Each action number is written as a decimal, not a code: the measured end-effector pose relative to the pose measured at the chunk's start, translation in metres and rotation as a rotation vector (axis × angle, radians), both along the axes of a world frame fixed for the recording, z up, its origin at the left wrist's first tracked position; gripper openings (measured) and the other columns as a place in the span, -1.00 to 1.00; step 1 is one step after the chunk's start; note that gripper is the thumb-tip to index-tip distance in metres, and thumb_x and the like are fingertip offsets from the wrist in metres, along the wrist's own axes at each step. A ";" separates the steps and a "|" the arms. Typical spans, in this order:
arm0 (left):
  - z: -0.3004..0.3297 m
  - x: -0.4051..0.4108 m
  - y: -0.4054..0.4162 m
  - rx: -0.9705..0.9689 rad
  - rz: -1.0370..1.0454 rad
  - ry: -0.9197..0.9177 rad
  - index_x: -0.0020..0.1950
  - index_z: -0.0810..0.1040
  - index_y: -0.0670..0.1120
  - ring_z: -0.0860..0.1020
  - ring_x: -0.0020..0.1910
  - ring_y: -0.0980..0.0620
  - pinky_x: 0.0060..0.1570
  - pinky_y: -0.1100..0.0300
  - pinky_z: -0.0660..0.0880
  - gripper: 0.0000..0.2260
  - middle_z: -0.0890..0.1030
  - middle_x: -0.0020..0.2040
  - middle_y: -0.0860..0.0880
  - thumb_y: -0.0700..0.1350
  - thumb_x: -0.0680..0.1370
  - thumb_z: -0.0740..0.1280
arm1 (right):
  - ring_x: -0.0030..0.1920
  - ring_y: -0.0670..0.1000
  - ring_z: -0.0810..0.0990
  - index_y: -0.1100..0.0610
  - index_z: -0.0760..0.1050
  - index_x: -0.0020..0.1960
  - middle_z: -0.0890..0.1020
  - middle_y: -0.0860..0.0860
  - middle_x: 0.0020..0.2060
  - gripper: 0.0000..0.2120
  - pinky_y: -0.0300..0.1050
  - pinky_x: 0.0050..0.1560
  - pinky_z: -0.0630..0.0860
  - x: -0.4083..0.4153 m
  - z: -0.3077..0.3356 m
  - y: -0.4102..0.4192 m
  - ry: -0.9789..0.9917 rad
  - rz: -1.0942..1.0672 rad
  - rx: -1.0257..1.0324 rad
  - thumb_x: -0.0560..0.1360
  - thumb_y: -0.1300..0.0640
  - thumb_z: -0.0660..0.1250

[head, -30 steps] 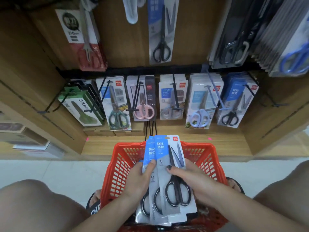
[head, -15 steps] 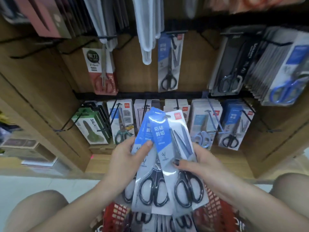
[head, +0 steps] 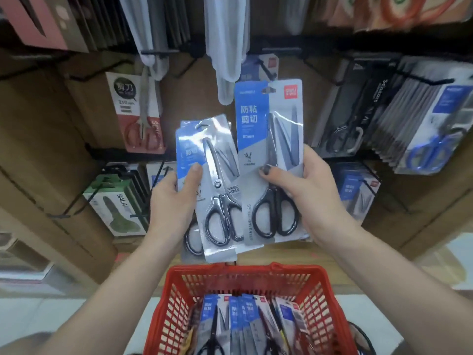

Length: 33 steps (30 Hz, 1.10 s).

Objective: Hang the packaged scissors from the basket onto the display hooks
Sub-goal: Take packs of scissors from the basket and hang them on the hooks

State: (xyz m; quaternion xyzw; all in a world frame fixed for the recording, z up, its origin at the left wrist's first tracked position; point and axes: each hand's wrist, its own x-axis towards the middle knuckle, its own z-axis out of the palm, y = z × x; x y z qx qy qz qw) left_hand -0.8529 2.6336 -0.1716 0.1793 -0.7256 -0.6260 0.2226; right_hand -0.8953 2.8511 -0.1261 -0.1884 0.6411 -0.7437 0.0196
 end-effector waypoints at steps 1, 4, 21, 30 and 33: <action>-0.001 -0.001 -0.002 -0.003 -0.001 0.000 -0.01 0.65 -0.15 0.68 -0.09 -0.31 0.04 -0.27 0.61 -0.45 0.70 -0.04 -0.29 0.37 0.52 0.34 | 0.15 0.11 0.73 0.12 0.57 0.28 0.75 0.08 0.13 -0.61 0.10 0.17 0.67 0.002 -0.002 -0.001 0.014 -0.007 0.000 0.47 0.26 0.50; -0.002 -0.003 -0.008 -0.057 0.000 -0.001 -0.06 0.64 -0.12 0.65 -0.22 -0.19 -0.12 -0.10 0.59 -0.41 0.70 -0.10 -0.25 0.44 0.46 0.31 | 0.16 0.08 0.73 0.14 0.56 0.30 0.74 0.07 0.14 -0.60 -0.02 0.11 0.68 0.010 -0.004 -0.002 0.076 -0.025 0.001 0.48 0.27 0.48; 0.000 -0.023 -0.037 -0.246 0.119 -0.008 -0.23 0.52 -0.02 0.48 -0.37 -0.03 -0.27 0.01 0.40 -0.52 0.61 -0.30 -0.15 0.40 0.51 0.30 | 0.08 0.06 0.72 0.12 0.59 0.21 0.74 0.03 0.05 -0.66 0.09 0.27 0.62 -0.113 0.012 -0.049 -0.115 -0.314 0.224 0.52 0.02 0.53; -0.009 -0.023 -0.016 -0.154 0.020 -0.040 -0.24 0.56 0.09 0.48 -0.38 0.05 -0.28 0.05 0.40 -0.60 0.53 -0.41 0.10 0.41 0.49 0.34 | -0.09 0.04 0.53 0.10 0.42 0.10 0.51 0.01 -0.08 -0.49 -0.17 -0.22 0.39 -0.177 0.005 -0.061 -0.110 -0.370 0.588 0.52 -0.33 0.38; -0.007 -0.024 -0.010 -0.162 0.012 -0.052 -0.28 0.57 0.30 0.48 -0.43 0.13 -0.30 0.08 0.38 -0.73 0.55 -0.43 0.17 0.41 0.49 0.33 | 0.05 0.08 0.56 0.13 0.42 0.25 0.55 0.08 0.10 -0.39 -0.14 0.05 0.39 -0.175 0.005 -0.057 -0.118 -0.359 0.646 0.51 -0.35 0.40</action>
